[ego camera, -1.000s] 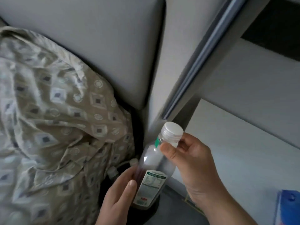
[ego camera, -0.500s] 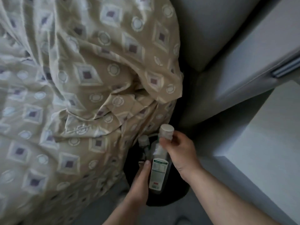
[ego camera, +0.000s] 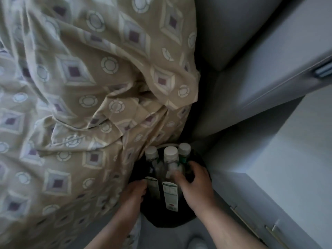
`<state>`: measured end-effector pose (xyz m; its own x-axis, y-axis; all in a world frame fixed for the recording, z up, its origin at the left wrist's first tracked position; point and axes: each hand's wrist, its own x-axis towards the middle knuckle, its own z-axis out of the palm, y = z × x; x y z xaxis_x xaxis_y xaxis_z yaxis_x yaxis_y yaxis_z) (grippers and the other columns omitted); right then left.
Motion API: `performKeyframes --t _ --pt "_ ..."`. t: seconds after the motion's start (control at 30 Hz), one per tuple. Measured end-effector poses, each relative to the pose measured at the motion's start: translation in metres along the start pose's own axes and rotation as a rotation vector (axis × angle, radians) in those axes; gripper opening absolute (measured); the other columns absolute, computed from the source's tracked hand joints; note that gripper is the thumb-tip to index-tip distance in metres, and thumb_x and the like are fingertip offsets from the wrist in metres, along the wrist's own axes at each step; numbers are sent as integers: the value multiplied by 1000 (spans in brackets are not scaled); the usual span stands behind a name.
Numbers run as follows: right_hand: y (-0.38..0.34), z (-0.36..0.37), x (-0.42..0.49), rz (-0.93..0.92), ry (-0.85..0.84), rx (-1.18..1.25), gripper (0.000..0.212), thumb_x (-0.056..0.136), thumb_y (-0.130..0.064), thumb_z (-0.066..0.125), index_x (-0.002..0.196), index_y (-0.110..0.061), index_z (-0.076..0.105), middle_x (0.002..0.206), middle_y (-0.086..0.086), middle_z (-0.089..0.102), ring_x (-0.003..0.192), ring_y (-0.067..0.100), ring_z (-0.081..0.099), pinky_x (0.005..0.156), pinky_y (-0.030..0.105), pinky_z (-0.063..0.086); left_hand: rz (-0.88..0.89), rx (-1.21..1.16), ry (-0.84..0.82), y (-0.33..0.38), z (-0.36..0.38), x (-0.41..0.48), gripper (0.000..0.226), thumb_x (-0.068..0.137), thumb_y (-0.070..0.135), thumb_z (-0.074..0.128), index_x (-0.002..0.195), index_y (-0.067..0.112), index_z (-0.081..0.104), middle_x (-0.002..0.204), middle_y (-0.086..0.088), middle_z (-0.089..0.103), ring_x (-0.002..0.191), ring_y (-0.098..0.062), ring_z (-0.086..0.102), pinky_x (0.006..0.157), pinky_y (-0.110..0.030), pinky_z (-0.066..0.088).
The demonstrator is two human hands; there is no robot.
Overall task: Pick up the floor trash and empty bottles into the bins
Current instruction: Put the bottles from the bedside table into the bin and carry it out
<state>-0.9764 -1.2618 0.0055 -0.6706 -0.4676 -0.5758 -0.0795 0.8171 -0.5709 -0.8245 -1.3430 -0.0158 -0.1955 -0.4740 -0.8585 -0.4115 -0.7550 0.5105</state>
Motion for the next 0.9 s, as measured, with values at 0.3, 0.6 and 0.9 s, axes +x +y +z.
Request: performKeyframes --t 0.3,0.6,0.9 --pt "46 -14 15 248 -15 -3 41 91 -18 41 131 -21 51 130 6 56 116 28 57 88 28 44 141 529 146 -7 -3 36 27 85 16 49 107 9 63 111 -16 67 99 -36 63 89 -44 50" --pt "43 -22 8 291 27 -48 24 90 -12 40 98 -14 63 90 5 62 78 23 56 62 25 41 229 718 301 5 -11 14 30 89 2 46 117 1 56 116 -22 61 105 -39 58 81 -35 41" --pt "15 -69 -52 270 102 11 21 91 -15 46 78 -17 62 67 -4 59 64 17 55 47 21 33 289 741 260 32 -30 -75 17 86 -1 54 103 1 56 92 -14 58 94 -33 57 72 -31 34"
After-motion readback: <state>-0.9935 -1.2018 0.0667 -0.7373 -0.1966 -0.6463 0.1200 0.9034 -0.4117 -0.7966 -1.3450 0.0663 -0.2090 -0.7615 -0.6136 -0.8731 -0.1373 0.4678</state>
